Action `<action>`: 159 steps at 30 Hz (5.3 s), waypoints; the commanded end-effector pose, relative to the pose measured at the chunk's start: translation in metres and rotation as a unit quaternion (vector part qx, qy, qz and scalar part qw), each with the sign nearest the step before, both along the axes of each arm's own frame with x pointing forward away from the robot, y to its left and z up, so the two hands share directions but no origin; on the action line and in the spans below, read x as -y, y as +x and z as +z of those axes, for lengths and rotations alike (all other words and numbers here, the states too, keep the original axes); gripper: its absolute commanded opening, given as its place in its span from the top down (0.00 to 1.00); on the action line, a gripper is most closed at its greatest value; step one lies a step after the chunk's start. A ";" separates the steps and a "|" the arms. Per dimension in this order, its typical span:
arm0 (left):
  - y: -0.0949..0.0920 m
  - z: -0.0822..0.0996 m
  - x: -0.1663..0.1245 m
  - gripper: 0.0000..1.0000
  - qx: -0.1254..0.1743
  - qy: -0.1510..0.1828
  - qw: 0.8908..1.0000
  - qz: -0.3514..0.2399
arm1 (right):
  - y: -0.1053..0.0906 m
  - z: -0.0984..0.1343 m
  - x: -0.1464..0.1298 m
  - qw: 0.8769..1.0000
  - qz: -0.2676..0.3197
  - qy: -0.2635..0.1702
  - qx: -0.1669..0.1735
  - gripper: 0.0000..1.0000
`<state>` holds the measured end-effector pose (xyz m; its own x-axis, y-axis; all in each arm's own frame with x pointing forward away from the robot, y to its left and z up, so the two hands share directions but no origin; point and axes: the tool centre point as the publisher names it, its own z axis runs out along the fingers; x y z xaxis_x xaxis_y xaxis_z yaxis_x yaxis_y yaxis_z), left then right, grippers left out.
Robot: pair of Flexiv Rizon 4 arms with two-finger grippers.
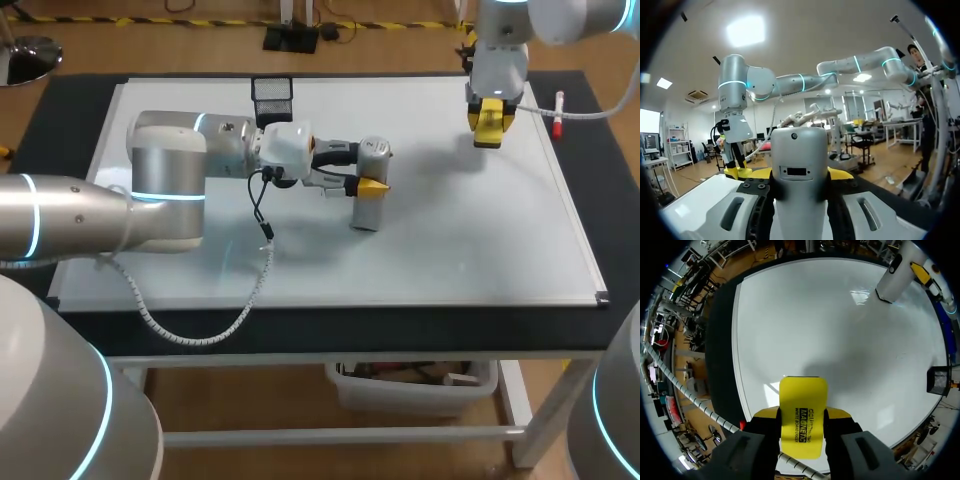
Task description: Pick up the inspection probe, press it on each red-marked spot on the whiteboard one by one, put down the probe, pick up the eraser, and wipe off all the red marks.
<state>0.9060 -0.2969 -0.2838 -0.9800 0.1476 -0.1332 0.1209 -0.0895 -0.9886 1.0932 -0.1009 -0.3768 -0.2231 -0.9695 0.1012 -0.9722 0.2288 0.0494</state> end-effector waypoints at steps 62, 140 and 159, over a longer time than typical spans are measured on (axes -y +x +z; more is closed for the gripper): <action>0.019 0.042 -0.309 1.00 -0.028 -0.045 0.956 0.287 | -0.051 0.002 -0.042 0.999 0.048 0.001 0.012 1.00; 0.019 0.042 -0.309 1.00 -0.028 -0.045 0.956 0.287 | -0.200 -0.047 -0.279 0.969 0.229 0.080 -0.039 1.00; 0.019 0.042 -0.309 1.00 -0.028 -0.045 0.956 0.287 | -0.211 -0.056 -0.234 0.979 0.190 0.069 -0.040 1.00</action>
